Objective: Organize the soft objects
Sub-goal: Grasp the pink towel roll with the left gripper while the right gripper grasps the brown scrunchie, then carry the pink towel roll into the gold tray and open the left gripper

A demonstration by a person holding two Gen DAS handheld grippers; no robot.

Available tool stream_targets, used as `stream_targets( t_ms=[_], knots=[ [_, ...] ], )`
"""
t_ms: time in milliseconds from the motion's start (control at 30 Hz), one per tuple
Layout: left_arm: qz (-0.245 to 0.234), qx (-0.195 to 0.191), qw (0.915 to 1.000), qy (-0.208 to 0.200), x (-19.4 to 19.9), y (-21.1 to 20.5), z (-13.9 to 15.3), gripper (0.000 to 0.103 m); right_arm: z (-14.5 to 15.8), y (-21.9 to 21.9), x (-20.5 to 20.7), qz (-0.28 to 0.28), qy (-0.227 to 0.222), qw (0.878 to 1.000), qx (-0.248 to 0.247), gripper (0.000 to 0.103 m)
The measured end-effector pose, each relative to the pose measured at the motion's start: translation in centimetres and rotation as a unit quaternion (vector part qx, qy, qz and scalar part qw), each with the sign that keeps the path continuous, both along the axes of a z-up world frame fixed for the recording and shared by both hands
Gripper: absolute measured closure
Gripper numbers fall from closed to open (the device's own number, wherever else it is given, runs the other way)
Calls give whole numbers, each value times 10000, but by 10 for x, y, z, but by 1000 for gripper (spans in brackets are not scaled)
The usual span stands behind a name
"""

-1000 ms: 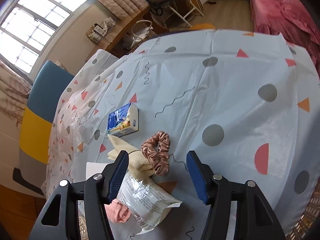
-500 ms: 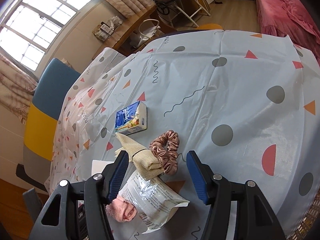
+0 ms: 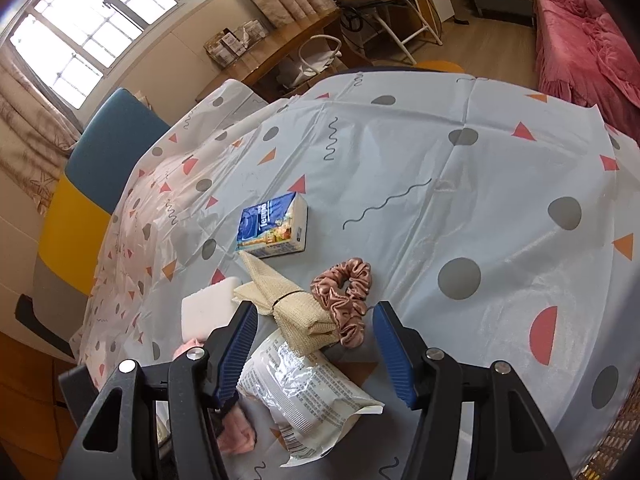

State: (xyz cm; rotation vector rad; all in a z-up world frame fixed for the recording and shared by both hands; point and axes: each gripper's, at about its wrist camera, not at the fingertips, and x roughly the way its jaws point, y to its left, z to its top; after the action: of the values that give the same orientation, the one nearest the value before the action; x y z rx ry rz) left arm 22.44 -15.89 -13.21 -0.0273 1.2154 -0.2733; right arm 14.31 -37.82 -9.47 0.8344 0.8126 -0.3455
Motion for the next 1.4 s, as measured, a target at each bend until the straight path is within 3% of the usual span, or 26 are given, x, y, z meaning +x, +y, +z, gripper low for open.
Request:
stream_targets(
  t_ms=[267, 433, 600, 700, 833, 867, 1067, 1133, 1167, 1233, 1267, 1333, 1400],
  knots=[
    [-559, 334, 9968, -469, -31, -1, -6, 64, -15, -18, -16, -411, -9, 9963, 750, 42],
    [-620, 350, 9956, -608, -41, 3, -6, 64, -3, -16, -1, -57, 125, 9981, 593, 42],
    [-667, 428, 9947, -659, -46, 4, -3, 64, 19, 1, 44, 901, 257, 9954, -188, 42],
    [-708, 452, 9940, -703, -49, 3, -3, 64, 24, -12, 45, 850, 77, 9962, -165, 42],
    [-657, 424, 9938, -793, -49, 2, -3, 64, 3, -35, 44, 715, 750, 9943, -234, 43],
    [-649, 416, 9938, -807, -50, 2, -3, 64, -6, -37, 46, 815, 865, 9928, -140, 47],
    [-658, 406, 9933, -853, -51, 3, -1, 64, -45, -24, 66, 1097, 1266, 9859, 33, 48],
    [-652, 449, 9930, -874, -51, 2, -1, 64, -38, -19, 69, 1101, 1425, 9819, -592, 66],
    [-659, 485, 9926, -894, -52, 1, 0, 64, -37, -18, 69, 1084, 1508, 9794, -791, 81],
    [-644, 496, 9929, -868, -53, 0, 2, 65, -39, -15, 70, 1161, 1691, 9726, -1094, 85],
    [-686, 544, 9924, -864, -55, -1, 2, 67, -36, -11, 71, 1163, 1811, 9651, -1490, 86],
    [-793, 534, 9918, -847, -60, -4, 8, 69, -37, 5, 79, 1320, 2179, 9340, -2504, 86],
    [-864, 441, 9914, -876, -64, -6, 15, 69, -43, 14, 84, 1494, 2350, 9227, -2665, 86]
  ],
)
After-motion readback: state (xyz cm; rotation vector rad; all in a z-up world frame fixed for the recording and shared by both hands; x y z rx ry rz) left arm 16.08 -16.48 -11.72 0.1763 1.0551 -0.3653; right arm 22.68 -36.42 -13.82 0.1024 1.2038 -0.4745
